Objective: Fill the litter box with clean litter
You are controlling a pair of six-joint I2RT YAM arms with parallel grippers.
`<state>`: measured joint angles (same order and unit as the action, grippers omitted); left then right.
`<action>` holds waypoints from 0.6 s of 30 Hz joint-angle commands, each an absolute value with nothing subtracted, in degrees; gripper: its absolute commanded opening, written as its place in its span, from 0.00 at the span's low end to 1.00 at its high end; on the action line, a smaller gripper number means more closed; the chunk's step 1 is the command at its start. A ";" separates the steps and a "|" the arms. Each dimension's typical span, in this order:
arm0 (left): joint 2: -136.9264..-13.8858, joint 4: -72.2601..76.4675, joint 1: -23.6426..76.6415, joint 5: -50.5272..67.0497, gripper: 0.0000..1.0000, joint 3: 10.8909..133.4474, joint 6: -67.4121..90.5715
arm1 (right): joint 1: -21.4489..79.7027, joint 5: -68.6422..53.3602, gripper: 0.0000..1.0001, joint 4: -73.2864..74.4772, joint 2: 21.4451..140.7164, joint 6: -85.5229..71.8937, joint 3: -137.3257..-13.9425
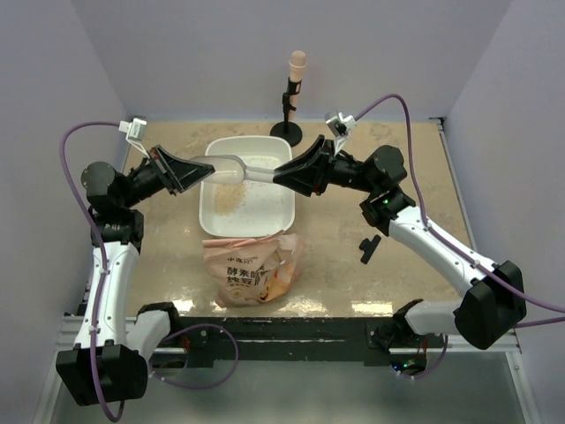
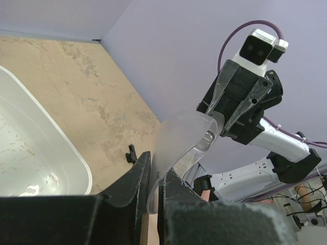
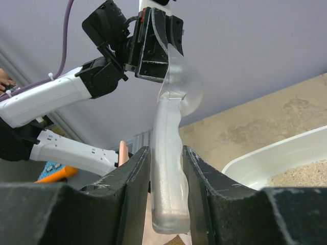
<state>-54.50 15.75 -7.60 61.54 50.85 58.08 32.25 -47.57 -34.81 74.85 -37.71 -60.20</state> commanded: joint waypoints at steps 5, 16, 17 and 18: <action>-53.17 17.49 -8.00 61.35 0.00 50.18 59.15 | 32.61 -48.69 0.26 -38.85 74.26 -39.02 -62.32; -53.79 18.46 -8.09 61.17 0.00 50.89 59.41 | 32.96 -49.75 0.48 -38.50 75.06 -39.02 -61.52; -53.88 18.46 -8.00 61.08 0.00 50.98 59.41 | 33.05 -49.75 0.48 -38.76 75.06 -39.20 -61.35; -53.88 18.37 -8.09 61.17 0.00 50.98 59.41 | 33.13 -49.49 0.48 -38.85 75.23 -39.20 -61.35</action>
<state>-54.04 15.84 -7.60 61.41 50.00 58.15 32.60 -48.95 -35.68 74.94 -39.03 -60.20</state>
